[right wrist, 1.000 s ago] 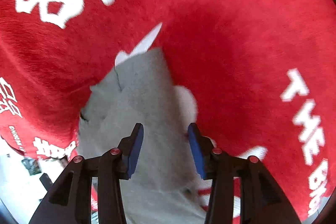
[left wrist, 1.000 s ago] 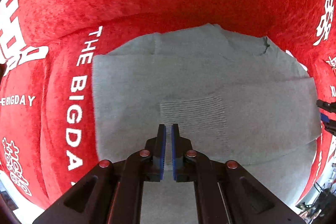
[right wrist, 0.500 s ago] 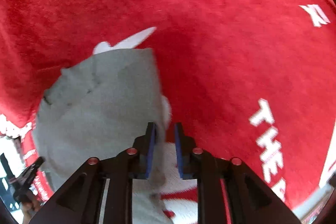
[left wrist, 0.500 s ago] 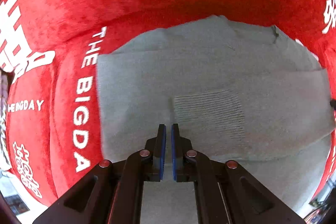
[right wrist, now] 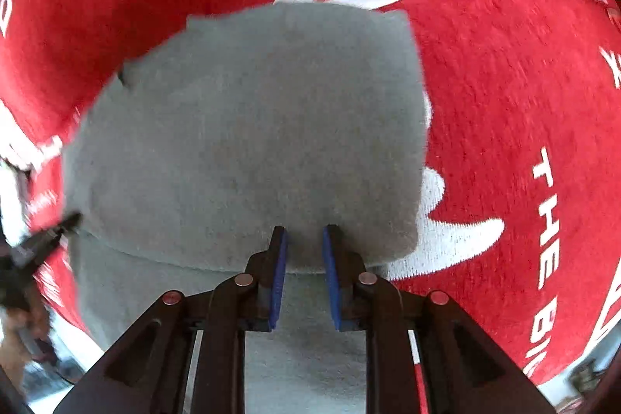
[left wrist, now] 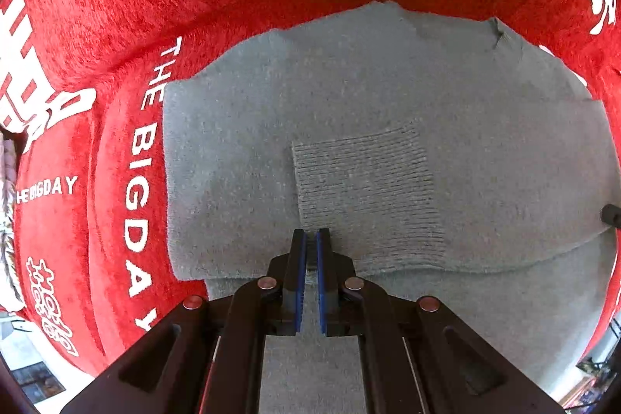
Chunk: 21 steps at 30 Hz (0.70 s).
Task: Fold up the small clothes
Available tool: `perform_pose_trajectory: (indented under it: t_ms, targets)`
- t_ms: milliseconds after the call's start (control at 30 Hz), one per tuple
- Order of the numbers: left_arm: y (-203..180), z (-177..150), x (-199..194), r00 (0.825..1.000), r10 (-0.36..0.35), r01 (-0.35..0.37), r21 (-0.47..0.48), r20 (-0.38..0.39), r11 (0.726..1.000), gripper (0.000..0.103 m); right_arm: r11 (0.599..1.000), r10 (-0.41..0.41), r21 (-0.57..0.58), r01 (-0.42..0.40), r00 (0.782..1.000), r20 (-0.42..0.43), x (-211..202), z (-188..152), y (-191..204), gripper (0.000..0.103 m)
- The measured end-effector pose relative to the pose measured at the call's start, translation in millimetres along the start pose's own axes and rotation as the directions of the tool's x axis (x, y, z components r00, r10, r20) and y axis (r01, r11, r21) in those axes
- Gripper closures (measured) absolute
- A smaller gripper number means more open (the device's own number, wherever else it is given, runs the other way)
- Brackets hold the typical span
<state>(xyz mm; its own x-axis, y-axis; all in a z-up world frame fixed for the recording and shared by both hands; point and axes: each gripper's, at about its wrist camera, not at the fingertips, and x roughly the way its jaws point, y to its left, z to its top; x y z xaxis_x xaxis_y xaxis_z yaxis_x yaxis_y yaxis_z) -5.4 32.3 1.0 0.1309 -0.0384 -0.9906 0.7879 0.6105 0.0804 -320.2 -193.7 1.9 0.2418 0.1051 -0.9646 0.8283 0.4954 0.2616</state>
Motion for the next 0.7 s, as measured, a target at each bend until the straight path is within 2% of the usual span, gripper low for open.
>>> perform_pose_trajectory:
  t_ms: [100,233,400,600,633,667,700]
  targets:
    - [4,-1,-2,1.000,-0.010,0.010,-0.018,-0.014,1.000,0.097,0.997,0.049,0.061,-0.048,0.999,-0.009,-13,-2,-17,0.079]
    - [9,3,-3,1.000,-0.012,0.011,-0.042,-0.024,0.999,0.097,0.998,0.041,0.057,-0.041,0.999,-0.013,-29,-6,-24,0.057]
    - [0,-2,-10,0.999,-0.014,0.013,-0.032,-0.033,0.999,0.097,0.997,0.059,0.060,-0.058,0.998,-0.025,-32,-19,-19,0.055]
    - [-7,-9,-17,0.999,-0.024,0.022,-0.031,-0.041,0.999,0.097,0.996,0.083,0.038,-0.082,0.996,-0.035,-24,-26,9,0.043]
    - [-6,-10,-17,0.999,-0.033,0.031,-0.039,-0.037,0.999,0.089,0.996,0.088,0.028,-0.087,0.996,-0.035,-25,-27,12,0.040]
    - [-6,-12,-19,0.999,-0.042,0.041,-0.048,-0.035,0.998,0.071,0.995,0.095,0.020,-0.094,0.995,-0.032,-26,-29,15,0.037]
    - [-6,-13,-20,0.999,-0.037,0.035,-0.051,-0.037,0.998,0.010,0.995,0.100,0.015,-0.100,0.995,-0.029,-26,-29,18,0.036]
